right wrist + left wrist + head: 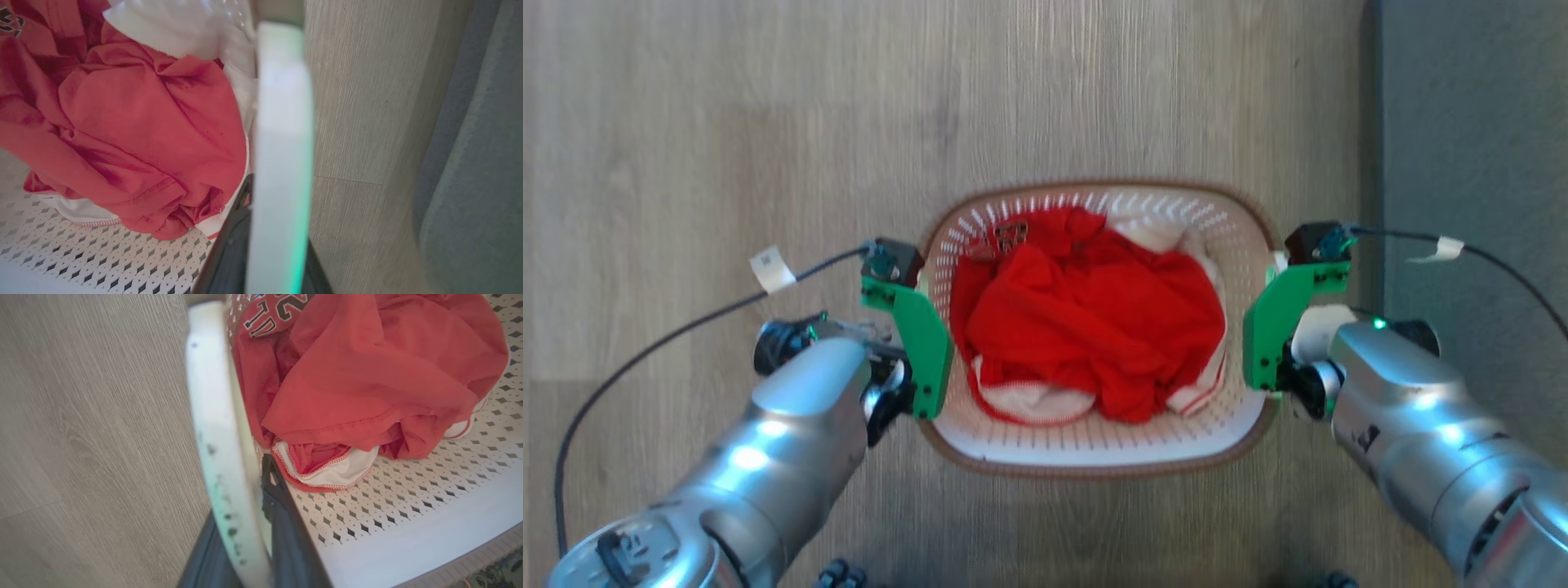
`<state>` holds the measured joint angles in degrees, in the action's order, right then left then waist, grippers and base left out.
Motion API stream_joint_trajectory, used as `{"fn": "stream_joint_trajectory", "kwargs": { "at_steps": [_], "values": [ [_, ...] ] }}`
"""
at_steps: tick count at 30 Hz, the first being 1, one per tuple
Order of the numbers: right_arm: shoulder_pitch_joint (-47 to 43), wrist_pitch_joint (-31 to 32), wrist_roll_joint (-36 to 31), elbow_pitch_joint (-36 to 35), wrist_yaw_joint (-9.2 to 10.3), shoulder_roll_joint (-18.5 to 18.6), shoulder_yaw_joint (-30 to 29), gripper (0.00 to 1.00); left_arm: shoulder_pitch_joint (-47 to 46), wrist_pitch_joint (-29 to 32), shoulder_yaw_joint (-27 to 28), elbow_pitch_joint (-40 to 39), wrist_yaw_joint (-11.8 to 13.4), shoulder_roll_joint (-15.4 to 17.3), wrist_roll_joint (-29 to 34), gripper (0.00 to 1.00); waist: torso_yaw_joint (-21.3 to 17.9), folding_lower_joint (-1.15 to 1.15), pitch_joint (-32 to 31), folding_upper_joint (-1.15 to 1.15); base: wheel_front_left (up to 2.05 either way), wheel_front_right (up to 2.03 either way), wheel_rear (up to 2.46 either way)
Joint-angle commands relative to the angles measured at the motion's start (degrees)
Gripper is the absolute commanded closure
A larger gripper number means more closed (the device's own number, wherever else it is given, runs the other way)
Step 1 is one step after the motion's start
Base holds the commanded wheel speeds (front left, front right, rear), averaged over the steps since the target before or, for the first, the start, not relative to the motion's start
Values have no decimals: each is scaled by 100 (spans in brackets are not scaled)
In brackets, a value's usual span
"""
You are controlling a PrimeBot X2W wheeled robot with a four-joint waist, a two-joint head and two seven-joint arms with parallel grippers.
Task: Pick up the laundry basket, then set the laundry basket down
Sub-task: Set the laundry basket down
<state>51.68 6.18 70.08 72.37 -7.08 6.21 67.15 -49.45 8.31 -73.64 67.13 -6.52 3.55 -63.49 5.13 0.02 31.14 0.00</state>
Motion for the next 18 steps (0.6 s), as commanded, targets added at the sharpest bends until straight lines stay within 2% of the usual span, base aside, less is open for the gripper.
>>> {"fn": "stream_joint_trajectory", "kwargs": {
  "at_steps": [1,9,18],
  "values": [
    [-22,-95,-26,-96,-41,-87,48,100,-227,-149,30,-228,-46,-67,106,100,-65,-2,374,0,0,0,0],
    [182,-374,-36,-42,-41,-69,50,100,-479,-404,29,-261,26,-67,228,100,-89,-2,981,0,0,0,0],
    [305,-536,-96,45,-41,-45,113,100,-605,-645,29,-266,104,-67,327,100,-93,-2,1329,0,0,0,0]
  ]
}}
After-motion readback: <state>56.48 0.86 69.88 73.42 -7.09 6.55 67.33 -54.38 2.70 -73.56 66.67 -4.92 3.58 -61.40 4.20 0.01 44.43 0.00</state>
